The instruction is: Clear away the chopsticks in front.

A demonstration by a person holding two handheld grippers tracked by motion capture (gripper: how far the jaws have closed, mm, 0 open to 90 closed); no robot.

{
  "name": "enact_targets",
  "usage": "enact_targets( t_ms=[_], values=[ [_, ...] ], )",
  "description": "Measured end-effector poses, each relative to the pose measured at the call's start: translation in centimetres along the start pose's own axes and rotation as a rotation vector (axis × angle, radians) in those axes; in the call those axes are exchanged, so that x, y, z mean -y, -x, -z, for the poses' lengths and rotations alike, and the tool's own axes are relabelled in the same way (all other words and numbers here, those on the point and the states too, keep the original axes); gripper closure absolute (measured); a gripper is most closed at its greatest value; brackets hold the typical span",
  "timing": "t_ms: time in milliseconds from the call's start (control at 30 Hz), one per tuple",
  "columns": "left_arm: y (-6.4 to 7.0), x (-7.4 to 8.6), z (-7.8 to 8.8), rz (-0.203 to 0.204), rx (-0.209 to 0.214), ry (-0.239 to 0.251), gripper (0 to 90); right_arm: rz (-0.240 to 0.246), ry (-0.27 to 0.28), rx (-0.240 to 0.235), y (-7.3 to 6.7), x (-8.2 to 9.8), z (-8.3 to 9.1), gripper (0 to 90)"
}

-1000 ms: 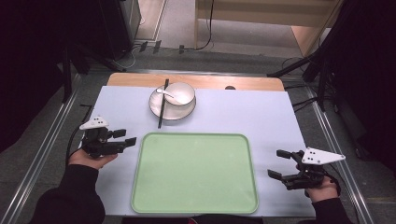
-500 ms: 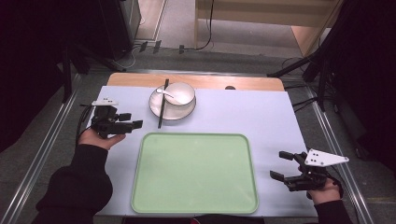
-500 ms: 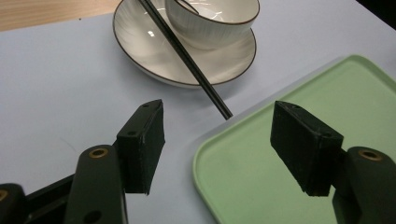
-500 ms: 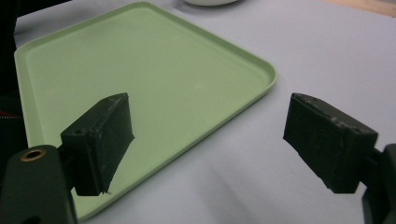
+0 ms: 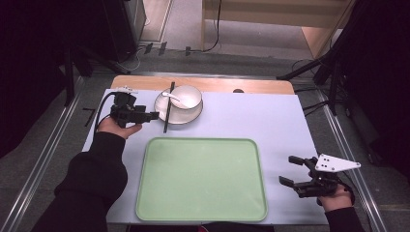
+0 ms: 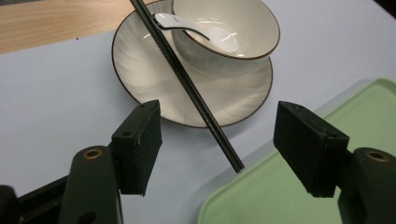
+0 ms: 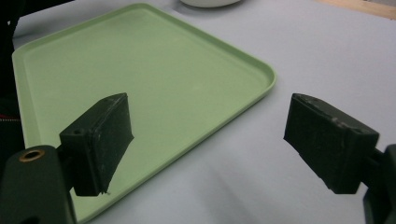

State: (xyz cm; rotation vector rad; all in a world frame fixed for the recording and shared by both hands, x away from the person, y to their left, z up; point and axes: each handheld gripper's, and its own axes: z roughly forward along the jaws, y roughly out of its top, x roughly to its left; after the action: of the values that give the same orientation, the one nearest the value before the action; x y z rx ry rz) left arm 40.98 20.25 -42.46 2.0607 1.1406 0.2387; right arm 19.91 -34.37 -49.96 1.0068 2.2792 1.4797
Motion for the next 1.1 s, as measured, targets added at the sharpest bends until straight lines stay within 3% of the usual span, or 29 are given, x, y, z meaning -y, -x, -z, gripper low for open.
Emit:
enact_targets(
  t_ms=[33, 200, 333, 433, 567, 700, 767, 867, 933, 1100],
  values=[
    [0.1, -0.6, -0.8, -0.006, -0.022, -0.017, 33.5, 0.003, 0.001, 0.0, 0.0, 0.0, 0.0, 15.6],
    [-0.3, -1.8, -2.4, 0.03, -0.044, -0.014, 35.1, 0.015, -0.001, -0.006, -0.1, -0.2, -0.2, 15.6],
    [-0.5, -2.1, -3.5, 0.021, -0.073, -0.015, 36.3, 0.024, -0.009, -0.016, -0.2, -0.4, -0.3, 15.7],
    [-0.8, -2.1, -5.2, 0.036, -0.105, -0.063, 37.9, 0.026, -0.01, -0.02, -0.2, -0.5, -0.4, 15.8],
    [-1.1, -2.0, -6.3, 0.06, -0.121, -0.078, 39.5, 0.029, -0.011, -0.021, -0.3, -0.5, -0.4, 15.8],
    [-0.9, -2.0, -7.2, 0.085, -0.111, -0.08, 42.0, 0.03, -0.017, -0.021, -0.5, -0.6, -0.4, 15.8],
    [-0.6, -2.0, -7.6, 0.073, -0.125, -0.089, 43.2, 0.037, -0.019, -0.021, -0.5, -0.6, -0.3, 15.9],
    [-0.6, -2.0, -8.1, 0.084, -0.128, -0.103, 51.0, 0.037, -0.015, -0.022, -0.6, -0.6, -0.3, 15.9],
    [-0.8, -1.9, -8.7, 0.119, -0.128, -0.115, 53.3, 0.037, -0.014, -0.022, -0.6, -0.5, -0.2, 15.9],
    [-0.9, -1.7, -9.4, 0.143, -0.14, -0.127, 56.2, 0.033, -0.012, -0.02, -0.7, -0.4, 0.0, 15.9]
  ],
)
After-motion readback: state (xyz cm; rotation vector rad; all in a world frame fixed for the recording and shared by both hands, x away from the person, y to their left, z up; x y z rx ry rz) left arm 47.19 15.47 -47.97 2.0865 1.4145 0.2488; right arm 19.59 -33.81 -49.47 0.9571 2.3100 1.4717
